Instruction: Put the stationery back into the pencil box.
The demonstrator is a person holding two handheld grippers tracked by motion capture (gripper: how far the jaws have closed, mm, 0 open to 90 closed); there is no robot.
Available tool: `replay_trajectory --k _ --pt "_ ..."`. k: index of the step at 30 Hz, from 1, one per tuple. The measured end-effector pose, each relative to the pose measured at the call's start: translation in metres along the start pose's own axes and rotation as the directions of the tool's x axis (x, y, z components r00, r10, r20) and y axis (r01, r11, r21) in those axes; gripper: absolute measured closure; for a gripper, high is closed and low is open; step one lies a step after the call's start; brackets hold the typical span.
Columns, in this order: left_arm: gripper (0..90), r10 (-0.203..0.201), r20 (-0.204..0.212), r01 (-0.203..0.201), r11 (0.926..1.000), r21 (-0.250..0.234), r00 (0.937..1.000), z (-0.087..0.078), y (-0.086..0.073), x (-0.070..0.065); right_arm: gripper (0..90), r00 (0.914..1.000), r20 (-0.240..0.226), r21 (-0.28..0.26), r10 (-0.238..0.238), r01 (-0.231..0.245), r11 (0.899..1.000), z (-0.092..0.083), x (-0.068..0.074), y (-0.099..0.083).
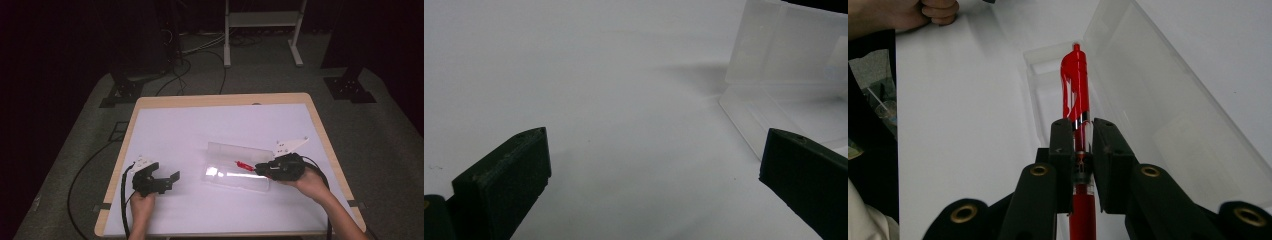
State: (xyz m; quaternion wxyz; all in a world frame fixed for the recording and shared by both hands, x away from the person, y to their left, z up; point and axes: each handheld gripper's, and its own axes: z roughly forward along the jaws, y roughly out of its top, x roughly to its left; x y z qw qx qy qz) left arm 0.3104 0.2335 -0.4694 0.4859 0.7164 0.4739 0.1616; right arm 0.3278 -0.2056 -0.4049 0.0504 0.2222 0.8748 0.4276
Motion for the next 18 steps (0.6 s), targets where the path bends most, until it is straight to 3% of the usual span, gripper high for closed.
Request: replay_trajectory --k 18 --pt "0.0 0.0 0.001 0.0 1.0 -0.001 1.0 0.0 0.0 0.0 79.0 0.9998 -0.009 0.009 -0.015 0.015 1.0 0.013 0.0 0.008"
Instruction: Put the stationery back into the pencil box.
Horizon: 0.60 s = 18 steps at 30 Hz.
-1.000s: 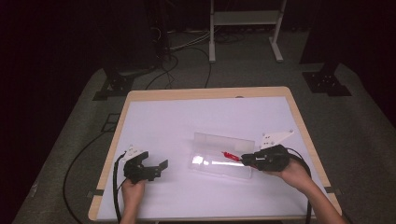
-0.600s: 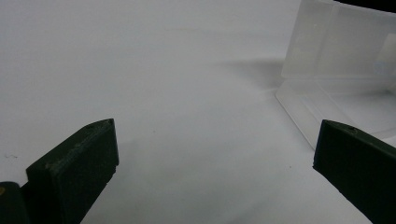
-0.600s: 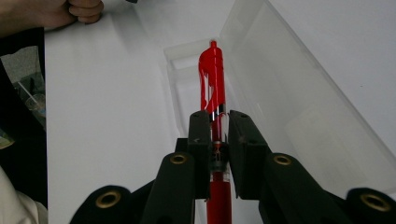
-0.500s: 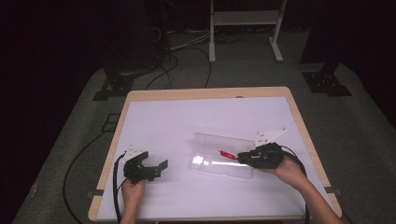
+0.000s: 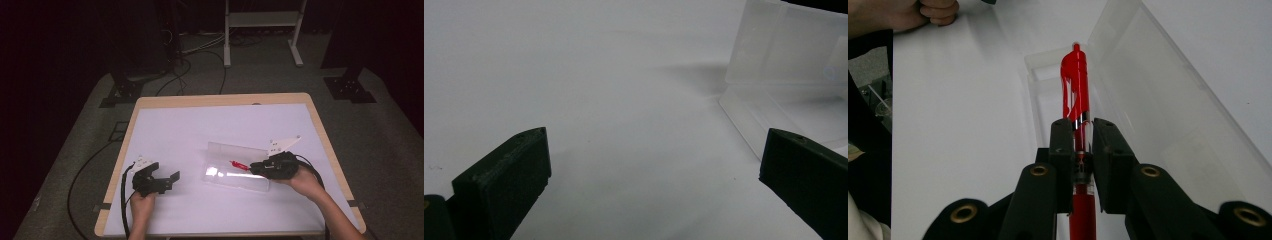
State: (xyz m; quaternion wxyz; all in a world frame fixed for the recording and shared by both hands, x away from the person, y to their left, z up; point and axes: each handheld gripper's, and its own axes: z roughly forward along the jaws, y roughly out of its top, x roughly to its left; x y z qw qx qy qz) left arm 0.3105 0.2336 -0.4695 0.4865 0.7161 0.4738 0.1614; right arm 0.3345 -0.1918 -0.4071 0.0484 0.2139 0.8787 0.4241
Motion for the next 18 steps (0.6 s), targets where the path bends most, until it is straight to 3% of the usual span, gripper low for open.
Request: replay_trajectory --k 18 --pt "0.0 -0.002 0.001 0.002 1.0 0.001 1.0 0.0 0.0 0.0 79.0 0.9998 -0.017 0.019 0.005 -0.005 1.0 0.014 -0.003 0.003"
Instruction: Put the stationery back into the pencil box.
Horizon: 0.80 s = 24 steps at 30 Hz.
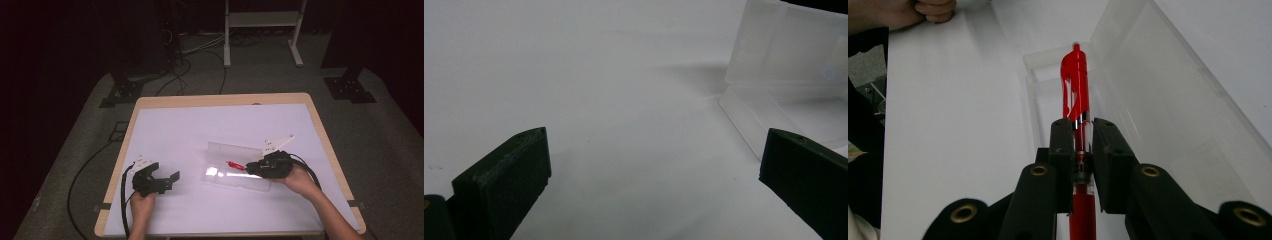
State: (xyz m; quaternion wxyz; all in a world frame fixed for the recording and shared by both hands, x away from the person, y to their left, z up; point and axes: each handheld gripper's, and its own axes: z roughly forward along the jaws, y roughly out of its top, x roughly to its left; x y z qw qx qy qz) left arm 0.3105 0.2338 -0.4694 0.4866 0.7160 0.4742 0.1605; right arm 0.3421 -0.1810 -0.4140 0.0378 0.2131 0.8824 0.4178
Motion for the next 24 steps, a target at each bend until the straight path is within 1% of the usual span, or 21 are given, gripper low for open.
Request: replay_trajectory --k 24 --pt "0.0 -0.001 0.0 0.001 1.0 0.0 1.0 0.0 0.0 0.0 79.0 0.9999 -0.015 0.019 0.008 -0.008 1.0 0.017 -0.005 -0.001"
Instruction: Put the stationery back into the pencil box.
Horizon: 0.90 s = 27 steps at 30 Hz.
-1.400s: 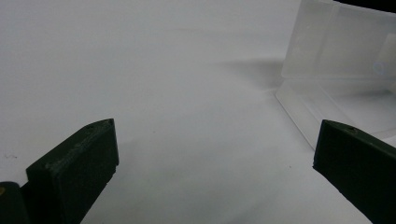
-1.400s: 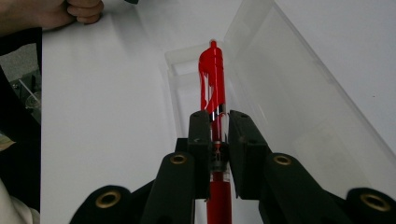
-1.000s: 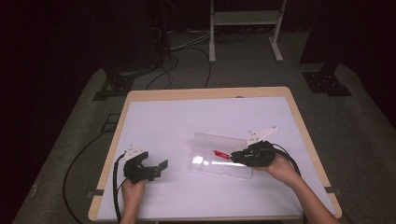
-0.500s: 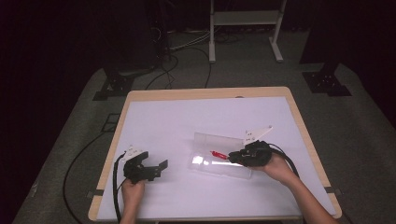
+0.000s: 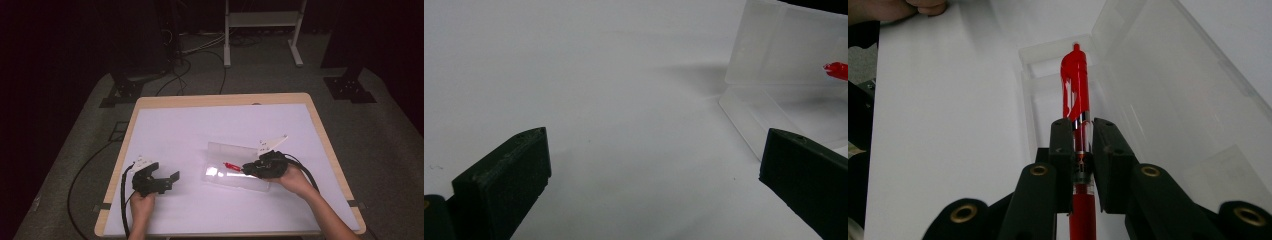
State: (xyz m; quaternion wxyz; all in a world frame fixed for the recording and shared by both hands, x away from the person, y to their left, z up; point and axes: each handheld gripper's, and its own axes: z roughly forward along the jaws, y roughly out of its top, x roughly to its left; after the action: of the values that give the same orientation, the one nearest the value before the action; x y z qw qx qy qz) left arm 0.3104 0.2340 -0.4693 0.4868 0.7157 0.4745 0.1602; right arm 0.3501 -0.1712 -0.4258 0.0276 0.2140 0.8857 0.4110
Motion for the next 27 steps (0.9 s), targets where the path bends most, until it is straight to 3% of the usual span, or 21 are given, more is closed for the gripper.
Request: replay_trajectory --k 27 --pt "0.0 -0.003 0.002 0.003 1.0 -0.004 1.0 0.0 0.0 0.0 79.0 0.9998 -0.018 0.036 -0.008 0.008 0.999 0.018 -0.001 -0.003"
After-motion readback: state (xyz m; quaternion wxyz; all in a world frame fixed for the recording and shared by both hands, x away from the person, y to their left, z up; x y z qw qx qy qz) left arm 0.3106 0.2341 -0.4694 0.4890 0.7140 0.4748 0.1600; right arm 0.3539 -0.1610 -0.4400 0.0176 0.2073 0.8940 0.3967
